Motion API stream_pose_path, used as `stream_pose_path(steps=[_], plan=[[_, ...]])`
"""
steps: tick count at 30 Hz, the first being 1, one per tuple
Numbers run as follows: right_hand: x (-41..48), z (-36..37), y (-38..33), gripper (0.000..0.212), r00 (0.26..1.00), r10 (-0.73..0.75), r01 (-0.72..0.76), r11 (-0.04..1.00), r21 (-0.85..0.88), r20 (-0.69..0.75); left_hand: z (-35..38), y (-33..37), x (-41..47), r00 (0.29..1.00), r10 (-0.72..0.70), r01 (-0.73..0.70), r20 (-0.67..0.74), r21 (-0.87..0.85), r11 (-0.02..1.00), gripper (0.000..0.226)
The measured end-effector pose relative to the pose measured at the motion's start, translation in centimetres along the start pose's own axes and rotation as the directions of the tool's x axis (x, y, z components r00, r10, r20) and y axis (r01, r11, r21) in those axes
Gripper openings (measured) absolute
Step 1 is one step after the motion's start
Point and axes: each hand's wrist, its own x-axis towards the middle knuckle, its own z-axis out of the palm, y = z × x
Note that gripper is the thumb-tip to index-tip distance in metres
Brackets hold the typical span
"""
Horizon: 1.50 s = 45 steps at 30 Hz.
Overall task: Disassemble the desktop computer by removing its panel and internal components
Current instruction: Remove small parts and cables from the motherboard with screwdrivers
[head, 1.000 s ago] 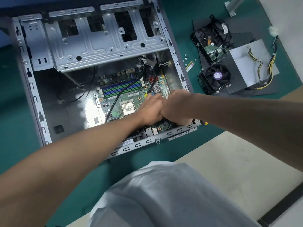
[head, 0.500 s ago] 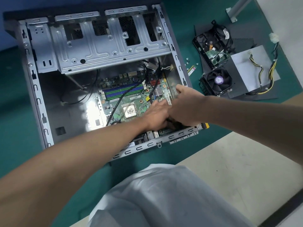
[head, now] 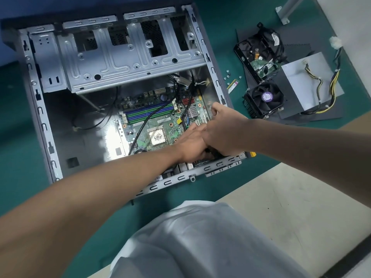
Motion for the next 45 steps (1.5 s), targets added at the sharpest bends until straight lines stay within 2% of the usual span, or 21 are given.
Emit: stream_pose_path(steps=[2,4,6,8,10,13,15,16,18,20,21,24,27,29,31,34,35,38,39,42,45], plan=[[0.05,0.22,0.15,0.023,1.0,-0.004,0.005,1.0,-0.029,0.027,-0.06,-0.13,-0.01,1.0,0.013,-0.013,-0.021,0.013,1.0,0.032],[0.24,0.27,-0.05,0.023,0.998,-0.005,0.008,0.999,-0.042,0.06,-0.05,-0.05,-0.07,1.0,0.01,-0.01,-0.013,0.006,1.0,0.021],[0.41,0.2,-0.47,0.023,0.999,0.001,0.0,1.0,-0.018,0.042,0.18,-0.09,-0.07,1.0,-0.015,0.015,-0.006,-0.038,0.999,0.014],[0.37,0.26,-0.62,0.025,1.0,0.008,-0.008,1.0,0.003,0.008,0.25,0.06,-0.02,0.999,-0.04,0.04,0.001,-0.077,0.996,0.019],[0.24,0.39,-0.37,0.026,1.0,0.01,-0.01,1.0,-0.011,-0.009,0.13,0.04,-0.11,0.999,-0.04,0.039,0.0,-0.101,0.994,0.008],[0.07,0.35,0.11,0.028,0.998,0.006,-0.003,0.999,-0.05,0.063,-0.18,0.09,-0.15,0.999,-0.025,0.024,-0.021,-0.059,0.998,0.033],[0.21,0.2,-0.13,0.027,0.995,0.011,-0.006,0.999,-0.051,0.094,-0.07,0.02,-0.08,1.0,-0.016,0.015,-0.004,-0.026,1.0,0.037],[0.32,0.12,-0.37,0.026,0.996,0.014,-0.012,1.0,-0.029,0.086,-0.11,0.22,-0.11,1.0,-0.01,0.01,-0.013,-0.049,0.999,0.032],[0.5,-0.09,-0.72,0.028,0.997,0.022,-0.024,0.999,0.033,0.078,0.11,0.2,-0.06,0.999,-0.046,0.046,-0.007,-0.1,0.994,0.008],[0.51,-0.3,-0.63,0.031,0.996,0.02,-0.026,0.998,0.062,0.091,0.25,0.24,0.01,0.996,-0.081,0.076,-0.043,-0.112,0.991,0.018],[0.42,-0.37,-0.43,0.033,0.995,0.017,-0.023,0.998,0.058,0.099,0.17,0.2,0.0,0.997,-0.063,0.058,-0.044,-0.108,0.992,0.008],[0.15,-0.3,-0.05,0.034,0.994,0.018,-0.021,0.999,0.025,0.105,0.29,-0.05,-0.02,1.0,-0.029,0.029,-0.003,-0.052,0.998,0.023],[0.17,-0.29,-0.5,0.027,0.997,0.015,-0.017,1.0,0.025,0.074,0.09,0.25,0.05,0.999,0.005,-0.009,-0.043,-0.103,0.995,0.009],[0.15,-0.43,-0.64,0.026,0.998,0.012,-0.014,0.999,0.035,0.057,-0.14,0.45,-0.01,0.995,-0.023,0.008,-0.092,-0.161,0.987,0.024],[0.04,-0.36,-0.35,0.027,0.999,0.009,-0.011,0.999,0.04,0.042,-0.13,0.32,-0.35,0.996,-0.042,0.024,-0.085,-0.199,0.98,0.011],[-0.06,-0.06,-0.01,0.032,0.999,0.001,-0.002,1.0,0.015,0.036,-0.51,0.61,-0.32,1.0,0.005,-0.005,-0.003,-0.091,0.996,0.038],[-0.04,0.0,-0.11,0.029,0.999,-0.001,0.001,1.0,0.01,0.032,-0.5,0.68,-0.26,1.0,0.026,-0.026,0.004,-0.075,0.997,0.038],[-0.05,0.02,-0.44,0.025,1.0,0.003,-0.003,1.0,0.014,0.002,-0.3,0.57,-0.17,0.998,-0.013,0.001,-0.058,-0.205,0.979,0.009],[-0.11,0.0,-0.42,0.025,1.0,0.005,-0.005,1.0,0.009,-0.01,-0.23,0.48,-0.21,0.997,-0.021,0.004,-0.069,-0.231,0.973,0.009],[-0.25,0.13,0.0,0.029,1.0,-0.004,0.004,1.0,-0.002,-0.003,-0.27,0.5,-0.23,0.998,0.035,-0.039,-0.046,-0.085,0.996,0.045],[-0.15,0.29,-0.04,0.026,1.0,-0.01,0.01,1.0,0.003,0.0,-0.25,0.47,-0.15,0.999,0.043,-0.043,-0.012,0.001,0.999,0.049]])
